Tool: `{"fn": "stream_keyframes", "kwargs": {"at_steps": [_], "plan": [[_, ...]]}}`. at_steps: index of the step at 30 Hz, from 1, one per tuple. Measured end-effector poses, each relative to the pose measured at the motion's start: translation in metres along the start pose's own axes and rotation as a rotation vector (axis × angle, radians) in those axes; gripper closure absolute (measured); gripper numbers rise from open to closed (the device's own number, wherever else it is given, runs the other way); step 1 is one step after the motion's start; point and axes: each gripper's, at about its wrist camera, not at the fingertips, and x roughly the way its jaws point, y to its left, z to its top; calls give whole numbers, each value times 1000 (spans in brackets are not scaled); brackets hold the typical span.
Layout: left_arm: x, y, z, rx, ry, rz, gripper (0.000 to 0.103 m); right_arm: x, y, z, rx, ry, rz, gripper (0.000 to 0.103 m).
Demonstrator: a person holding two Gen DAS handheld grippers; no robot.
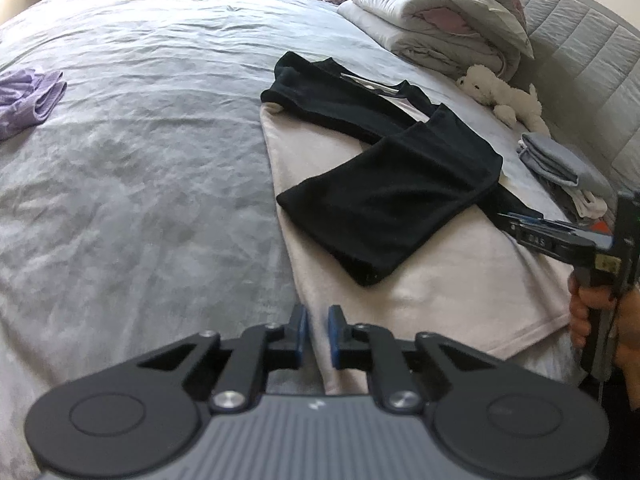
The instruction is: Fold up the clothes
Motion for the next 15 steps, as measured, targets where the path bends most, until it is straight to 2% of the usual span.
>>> {"fn": "stream_keyframes", "kwargs": {"at_steps": [5,6,8,15], "plan": [[0,1,1,-7,9,-4,92,-27,-2,-17,-12,-2,-3,77],[0,1,1,-7,11,-2,92,-31,-5,-21,-8,7,2,72],[1,1,0,-3,14,6,92,-36,-9,-28,-5,35,12,70],[-2,5,-3,-53,22,1,91,-59,-36,-50,65,80,48,69]]}}
